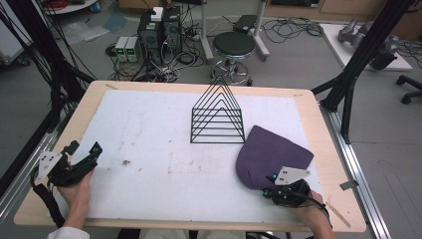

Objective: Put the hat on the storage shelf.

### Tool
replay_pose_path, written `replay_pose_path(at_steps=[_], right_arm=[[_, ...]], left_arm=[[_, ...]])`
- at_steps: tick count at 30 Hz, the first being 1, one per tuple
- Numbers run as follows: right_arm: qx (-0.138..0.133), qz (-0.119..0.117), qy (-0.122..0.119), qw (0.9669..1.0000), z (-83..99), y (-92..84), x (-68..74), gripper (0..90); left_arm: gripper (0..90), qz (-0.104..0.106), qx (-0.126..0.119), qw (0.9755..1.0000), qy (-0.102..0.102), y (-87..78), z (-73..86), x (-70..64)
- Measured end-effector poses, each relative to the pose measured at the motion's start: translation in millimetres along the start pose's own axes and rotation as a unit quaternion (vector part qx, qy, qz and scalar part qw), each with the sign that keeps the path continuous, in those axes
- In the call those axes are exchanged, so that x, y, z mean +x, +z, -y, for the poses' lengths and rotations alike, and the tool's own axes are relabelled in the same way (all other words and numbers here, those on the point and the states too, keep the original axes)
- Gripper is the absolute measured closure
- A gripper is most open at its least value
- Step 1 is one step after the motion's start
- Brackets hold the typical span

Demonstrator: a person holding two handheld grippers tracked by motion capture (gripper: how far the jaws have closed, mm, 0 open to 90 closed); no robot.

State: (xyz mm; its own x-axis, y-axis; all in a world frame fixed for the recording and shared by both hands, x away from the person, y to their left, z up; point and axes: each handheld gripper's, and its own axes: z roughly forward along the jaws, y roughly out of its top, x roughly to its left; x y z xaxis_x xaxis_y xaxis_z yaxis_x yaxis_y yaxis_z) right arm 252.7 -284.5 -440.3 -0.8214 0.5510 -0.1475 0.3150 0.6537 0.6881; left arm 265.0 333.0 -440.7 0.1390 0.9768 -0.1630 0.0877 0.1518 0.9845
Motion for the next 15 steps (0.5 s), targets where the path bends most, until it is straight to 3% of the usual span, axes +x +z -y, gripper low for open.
replay_pose_path(at_steps=[2,15], right_arm=[[0.001,0.002,-0.002,1.0000,-0.1,-0.3,-1.3,68.6],[-0.015,0.012,0.015,0.9997,0.3,-3.2,-3.3,71.4]], left_arm=[[21.5,0.001,0.001,1.0000,0.001,0.2,0.1,-0.1],[21.5,0.001,0.001,1.0000,0.001,0.1,0.0,-0.3]])
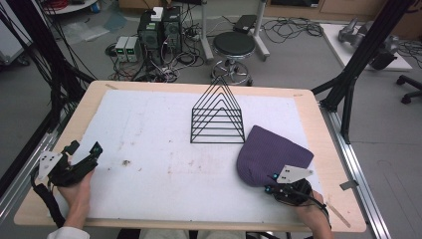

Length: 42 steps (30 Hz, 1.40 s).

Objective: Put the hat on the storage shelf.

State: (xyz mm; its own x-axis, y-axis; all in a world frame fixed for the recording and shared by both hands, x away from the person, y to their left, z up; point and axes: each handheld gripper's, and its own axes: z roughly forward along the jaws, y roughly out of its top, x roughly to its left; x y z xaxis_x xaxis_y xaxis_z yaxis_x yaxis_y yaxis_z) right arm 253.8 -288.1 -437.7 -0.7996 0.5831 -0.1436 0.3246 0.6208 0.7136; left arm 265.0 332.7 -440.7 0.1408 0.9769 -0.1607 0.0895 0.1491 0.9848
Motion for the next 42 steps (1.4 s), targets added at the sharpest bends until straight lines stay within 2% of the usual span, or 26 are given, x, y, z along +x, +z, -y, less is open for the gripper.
replay_pose_path(at_steps=[4,5,7,8,9,10,14,15,18,21,22,27,28,29,31,32,33,34,36,37,38,42], right_arm=[[-0.012,0.011,0.016,0.9997,-2.7,-4.1,-1.7,71.7],[-0.027,0.022,0.029,0.9990,-5.0,-7.3,-2.8,71.7],[-0.035,0.025,0.032,0.9985,-5.9,-8.6,-3.9,71.7],[-0.041,0.031,0.042,0.9978,-7.2,-10.2,-4.4,71.7],[-0.047,0.033,0.047,0.9972,-8.1,-10.9,-5.0,71.7],[-0.052,0.024,0.055,0.9968,-8.7,-11.3,-6.6,71.7],[-0.060,0.033,0.064,0.9956,-9.3,-12.1,-8.2,71.6],[-0.079,0.050,0.075,0.9928,-10.9,-15.6,-10.4,71.5],[-0.107,0.073,0.090,0.9875,-13.3,-21.2,-12.6,71.5],[-0.140,0.103,0.102,0.9795,-13.6,-23.6,-12.5,71.5],[-0.140,0.103,0.102,0.9795,-13.6,-23.6,-12.5,71.5],[-0.188,0.160,0.121,0.9616,-18.4,-28.1,-10.2,71.4],[-0.202,0.174,0.121,0.9561,-21.5,-30.0,-9.3,71.4],[-0.202,0.174,0.121,0.9561,-21.5,-30.0,-9.3,71.4],[-0.224,0.176,0.127,0.9501,-24.5,-31.2,-8.6,71.2],[-0.242,0.179,0.135,0.9440,-27.0,-31.9,-8.6,71.2],[-0.242,0.179,0.135,0.9440,-27.0,-31.9,-8.6,71.2],[-0.250,0.192,0.140,0.9387,-29.1,-32.4,-8.7,71.2],[-0.257,0.206,0.140,0.9338,-30.6,-33.4,-8.9,71.2],[-0.257,0.206,0.140,0.9338,-30.6,-33.4,-8.9,71.2],[-0.264,0.219,0.142,0.9286,-32.0,-34.9,-9.3,71.2],[-0.276,0.237,0.142,0.9208,-34.5,-38.2,-10.2,71.1]], left_arm=[[21.5,0.002,0.000,1.0000,-0.001,0.4,0.2,-0.5],[21.5,0.002,0.000,1.0000,-0.001,0.4,0.1,-0.5],[21.5,0.002,0.000,1.0000,0.000,0.4,0.1,-0.7],[21.5,0.002,0.000,1.0000,0.000,0.3,0.1,-0.8],[21.5,0.001,0.000,1.0000,0.000,0.3,0.1,-0.9],[21.5,0.002,0.000,1.0000,0.001,0.2,0.1,-0.9],[21.5,0.001,-0.001,1.0000,0.006,0.0,-0.2,-1.9],[21.5,0.002,-0.001,1.0000,0.009,0.1,-0.2,-2.7],[21.5,0.004,-0.001,0.9999,0.015,0.2,-0.4,-4.5],[21.5,0.004,-0.002,0.9999,0.015,0.3,-0.3,-4.9],[21.5,0.004,-0.001,0.9999,0.016,0.3,-0.3,-4.7],[21.5,0.002,-0.002,0.9999,0.013,-0.1,-0.5,-3.6],[21.5,0.002,-0.001,0.9999,0.013,0.0,-0.4,-3.6],[21.5,0.002,-0.001,0.9999,0.013,0.0,-0.4,-3.8],[21.5,0.003,-0.001,0.9999,0.014,0.0,-0.4,-4.3],[21.5,0.003,-0.001,0.9999,0.016,-0.3,-0.5,-4.3],[21.5,0.002,-0.002,0.9999,0.016,-0.5,-0.6,-4.5],[21.6,0.002,-0.004,0.9999,0.015,-0.7,-0.7,-4.5],[21.5,0.001,-0.003,0.9999,0.014,-0.7,-0.7,-4.1],[21.5,0.000,-0.003,0.9999,0.013,-0.9,-0.6,-3.9],[21.6,0.000,-0.003,0.9999,0.013,-0.9,-0.7,-3.8],[21.7,0.000,-0.004,0.9999,0.013,-0.8,-0.5,-4.5]])
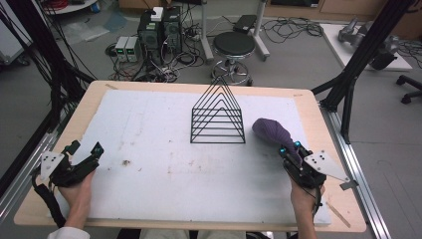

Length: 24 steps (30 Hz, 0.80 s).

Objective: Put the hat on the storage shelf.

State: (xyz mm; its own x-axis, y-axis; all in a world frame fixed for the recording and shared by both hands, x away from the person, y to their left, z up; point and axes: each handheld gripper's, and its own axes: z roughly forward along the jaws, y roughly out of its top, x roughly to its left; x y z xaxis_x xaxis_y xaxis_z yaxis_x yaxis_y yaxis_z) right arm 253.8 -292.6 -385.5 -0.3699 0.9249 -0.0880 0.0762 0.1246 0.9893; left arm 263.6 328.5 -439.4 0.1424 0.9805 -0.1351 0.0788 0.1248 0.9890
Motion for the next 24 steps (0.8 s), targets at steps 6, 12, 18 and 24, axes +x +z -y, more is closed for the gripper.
replay_pose_path(at_steps=[6,12,18,24], right_arm=[[-0.018,0.015,-0.013,0.9996,-5.6,0.2,-1.0,70.9],[-0.037,0.035,-0.025,0.9984,-15.4,0.2,3.0,70.9],[-0.074,0.054,-0.028,0.9954,-31.2,-6.3,7.6,70.5],[-0.096,0.056,-0.024,0.9935,-42.5,-7.4,11.4,70.1]], left_arm=[[21.9,-0.002,0.001,1.0000,0.002,-0.2,0.0,-1.1],[22.2,-0.003,0.001,1.0000,0.005,-0.8,-0.3,-1.2],[22.4,-0.006,-0.004,1.0000,0.003,-1.7,-0.6,-1.1],[22.3,-0.002,-0.009,1.0000,0.002,-3.1,-1.2,-1.7]])
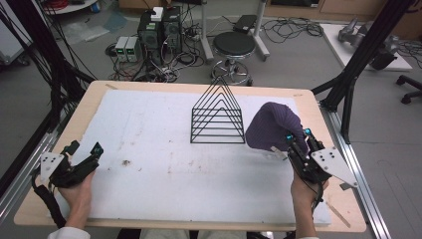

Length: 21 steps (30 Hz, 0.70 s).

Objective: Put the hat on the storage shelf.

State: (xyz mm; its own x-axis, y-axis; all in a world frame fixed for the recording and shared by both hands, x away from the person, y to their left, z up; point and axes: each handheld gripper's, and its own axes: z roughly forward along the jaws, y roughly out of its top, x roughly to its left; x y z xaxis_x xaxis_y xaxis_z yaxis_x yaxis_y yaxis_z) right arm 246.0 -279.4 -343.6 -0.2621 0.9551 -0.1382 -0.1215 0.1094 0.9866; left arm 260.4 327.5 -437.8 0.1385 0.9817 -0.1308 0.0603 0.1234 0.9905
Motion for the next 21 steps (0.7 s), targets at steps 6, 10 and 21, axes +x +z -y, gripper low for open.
replay_pose_path(at_steps=[6,10,21], right_arm=[[-0.018,-0.007,0.004,0.9998,-10.6,-2.1,3.5,69.4],[-0.029,-0.014,0.007,0.9994,-18.2,-3.6,6.8,69.3],[-0.066,-0.057,0.011,0.9961,-41.9,-0.5,33.9,69.1]], left_arm=[[21.7,0.001,-0.003,1.0000,0.009,-0.1,-1.2,-2.4],[21.3,0.009,-0.008,0.9997,0.020,0.4,-2.3,-8.3],[21.2,0.039,-0.016,0.9989,0.020,1.0,-9.6,-19.2]])
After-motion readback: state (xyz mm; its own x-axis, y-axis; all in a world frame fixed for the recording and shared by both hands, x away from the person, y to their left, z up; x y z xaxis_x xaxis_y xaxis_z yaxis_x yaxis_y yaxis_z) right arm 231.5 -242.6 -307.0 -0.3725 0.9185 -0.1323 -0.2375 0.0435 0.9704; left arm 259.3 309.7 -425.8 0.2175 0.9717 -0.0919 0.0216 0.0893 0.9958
